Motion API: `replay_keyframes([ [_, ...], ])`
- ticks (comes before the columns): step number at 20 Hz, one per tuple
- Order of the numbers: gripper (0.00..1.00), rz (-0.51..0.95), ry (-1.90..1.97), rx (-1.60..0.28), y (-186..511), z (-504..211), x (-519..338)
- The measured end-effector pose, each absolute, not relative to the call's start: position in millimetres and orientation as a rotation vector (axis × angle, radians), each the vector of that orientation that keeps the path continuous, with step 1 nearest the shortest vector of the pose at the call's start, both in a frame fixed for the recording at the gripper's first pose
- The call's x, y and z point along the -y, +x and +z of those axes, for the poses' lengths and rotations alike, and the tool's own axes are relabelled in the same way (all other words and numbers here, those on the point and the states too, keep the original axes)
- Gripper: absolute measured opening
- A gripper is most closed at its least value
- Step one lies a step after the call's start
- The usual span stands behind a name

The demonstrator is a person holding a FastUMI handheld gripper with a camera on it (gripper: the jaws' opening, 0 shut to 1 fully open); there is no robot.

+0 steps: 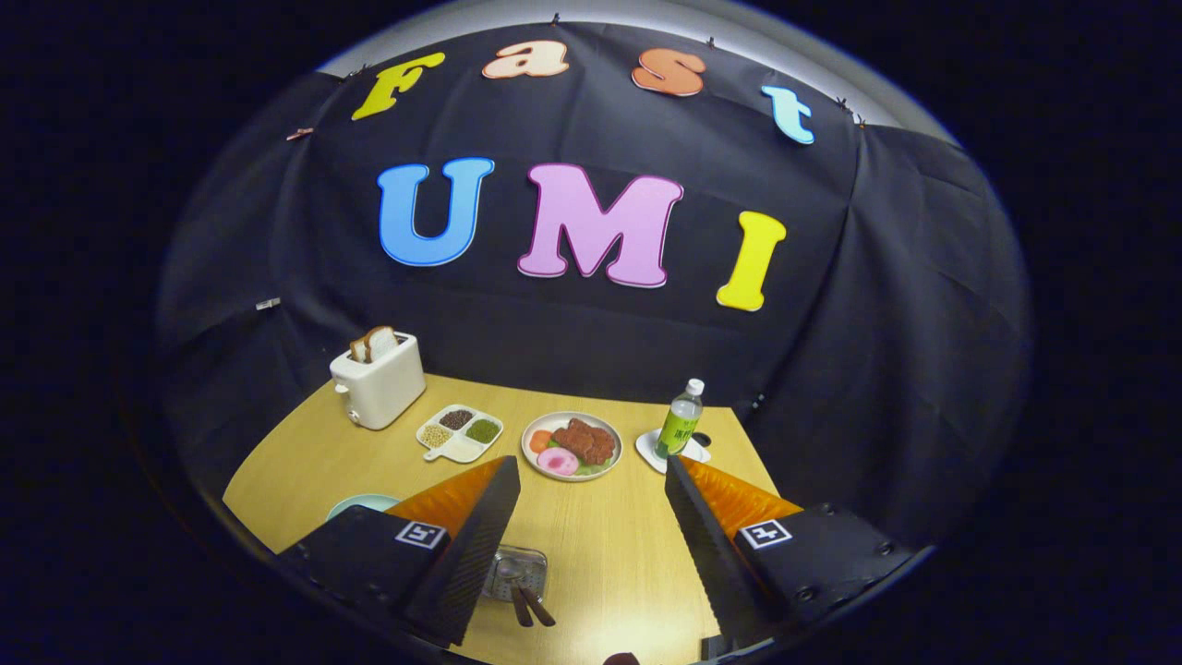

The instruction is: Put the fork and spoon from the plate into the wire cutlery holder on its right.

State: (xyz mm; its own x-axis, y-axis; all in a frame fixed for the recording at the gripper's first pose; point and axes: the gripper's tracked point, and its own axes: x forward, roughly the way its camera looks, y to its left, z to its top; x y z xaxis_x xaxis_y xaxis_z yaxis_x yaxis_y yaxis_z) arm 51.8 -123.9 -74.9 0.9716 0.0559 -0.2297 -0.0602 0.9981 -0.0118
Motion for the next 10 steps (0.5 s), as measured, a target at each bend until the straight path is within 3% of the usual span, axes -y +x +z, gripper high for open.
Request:
replay_keyframes([
  [10, 0.98, 0.162, -0.018, -0.117, 27.1, -64.8, 142.0],
])
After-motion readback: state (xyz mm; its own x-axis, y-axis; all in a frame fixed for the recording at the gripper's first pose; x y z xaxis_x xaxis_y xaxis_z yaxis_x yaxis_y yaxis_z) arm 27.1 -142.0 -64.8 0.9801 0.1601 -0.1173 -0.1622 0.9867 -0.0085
